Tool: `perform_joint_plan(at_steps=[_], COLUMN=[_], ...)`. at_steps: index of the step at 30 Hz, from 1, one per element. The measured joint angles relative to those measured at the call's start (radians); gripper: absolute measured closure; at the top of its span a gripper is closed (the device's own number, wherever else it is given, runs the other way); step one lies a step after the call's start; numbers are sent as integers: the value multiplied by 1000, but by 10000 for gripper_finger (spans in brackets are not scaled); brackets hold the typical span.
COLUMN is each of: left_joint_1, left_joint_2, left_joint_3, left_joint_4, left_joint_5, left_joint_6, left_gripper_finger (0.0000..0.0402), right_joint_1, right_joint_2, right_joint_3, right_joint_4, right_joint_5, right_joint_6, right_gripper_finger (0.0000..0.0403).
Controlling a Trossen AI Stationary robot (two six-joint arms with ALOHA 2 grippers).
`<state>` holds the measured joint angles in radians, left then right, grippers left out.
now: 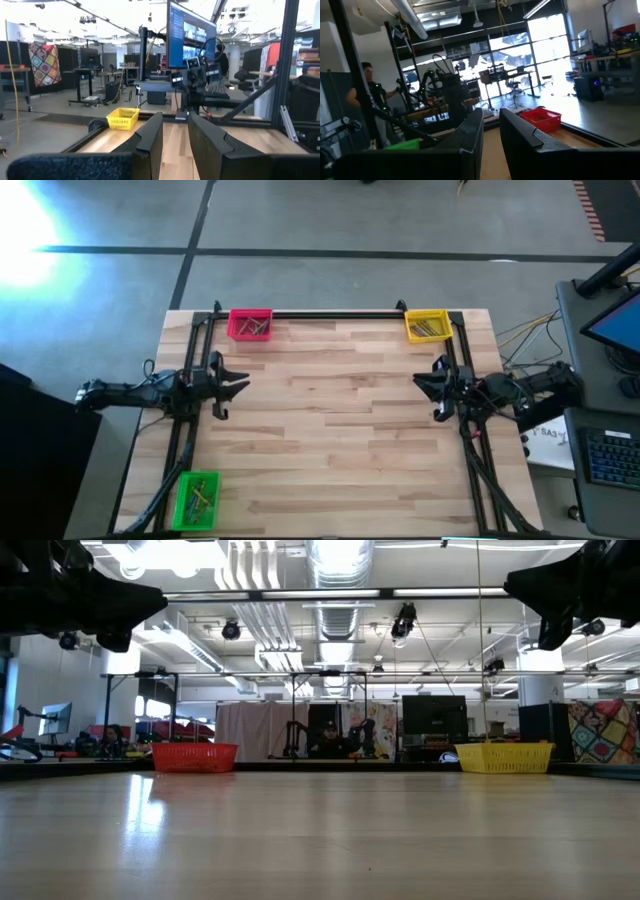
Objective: Sort crayons
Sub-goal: Return to Home Position
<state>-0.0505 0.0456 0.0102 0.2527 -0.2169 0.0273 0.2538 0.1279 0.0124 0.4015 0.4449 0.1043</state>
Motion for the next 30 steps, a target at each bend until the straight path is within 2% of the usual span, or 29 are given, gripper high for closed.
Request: perform_joint_plan(at_steps=[3, 6, 9, 19, 22, 30], left_joint_1=[0, 0, -2, -2, -2, -2], left_joint_2=[20, 21, 10, -17, -2, 13], left_joint_3=[0, 0, 0, 0, 0, 0], left_joint_4=[-30, -85, -144, -210, -211, -212], left_joint_5=[-12, -27, -26, 69, 71, 70], left_joint_6=[-37, -100, -115, -76, -61, -61], left_gripper_finger=[326, 326, 326, 326, 326, 326], right_joint_1=[-29, -38, -38, -38, -38, -38], right_joint_2=[8, 23, 36, 37, 24, -31], right_joint_3=[0, 0, -1, -1, -1, -1], right_joint_4=[-7, -33, -93, -167, -262, -310], right_joint_5=[-8, -76, -78, -79, -78, -82], right_joint_6=[8, 36, 77, 49, 62, 61], right_gripper_finger=[349, 349, 349, 349, 349, 349])
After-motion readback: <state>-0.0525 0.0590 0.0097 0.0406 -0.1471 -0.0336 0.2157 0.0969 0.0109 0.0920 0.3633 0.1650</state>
